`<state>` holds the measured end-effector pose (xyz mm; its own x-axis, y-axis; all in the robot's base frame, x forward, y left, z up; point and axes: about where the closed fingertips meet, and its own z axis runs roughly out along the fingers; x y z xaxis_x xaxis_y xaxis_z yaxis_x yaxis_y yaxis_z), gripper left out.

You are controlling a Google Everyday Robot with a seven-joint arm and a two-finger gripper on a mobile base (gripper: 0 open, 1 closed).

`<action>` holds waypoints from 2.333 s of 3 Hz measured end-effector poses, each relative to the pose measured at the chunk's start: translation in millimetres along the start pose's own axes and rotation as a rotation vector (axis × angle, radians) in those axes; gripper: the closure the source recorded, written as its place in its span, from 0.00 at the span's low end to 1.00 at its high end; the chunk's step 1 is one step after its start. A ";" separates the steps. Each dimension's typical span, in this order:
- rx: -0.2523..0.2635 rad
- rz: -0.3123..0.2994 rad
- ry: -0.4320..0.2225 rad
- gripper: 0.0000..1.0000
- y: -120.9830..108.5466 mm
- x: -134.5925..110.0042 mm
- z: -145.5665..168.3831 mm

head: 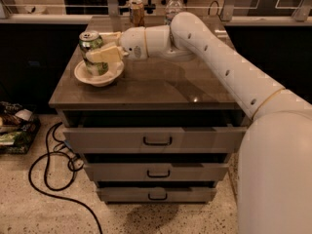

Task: Place green can into paper bowl

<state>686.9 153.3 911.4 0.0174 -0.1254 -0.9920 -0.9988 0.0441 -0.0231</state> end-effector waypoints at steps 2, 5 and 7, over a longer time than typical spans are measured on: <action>0.042 -0.004 0.028 1.00 -10.3 25.8 -8.0; 0.023 -0.004 0.025 0.28 -6.0 24.6 2.9; 0.016 -0.004 0.024 0.00 -4.2 24.4 7.2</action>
Offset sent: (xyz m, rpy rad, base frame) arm 0.0206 -0.0309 -0.0392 -0.0541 -0.0015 -0.0971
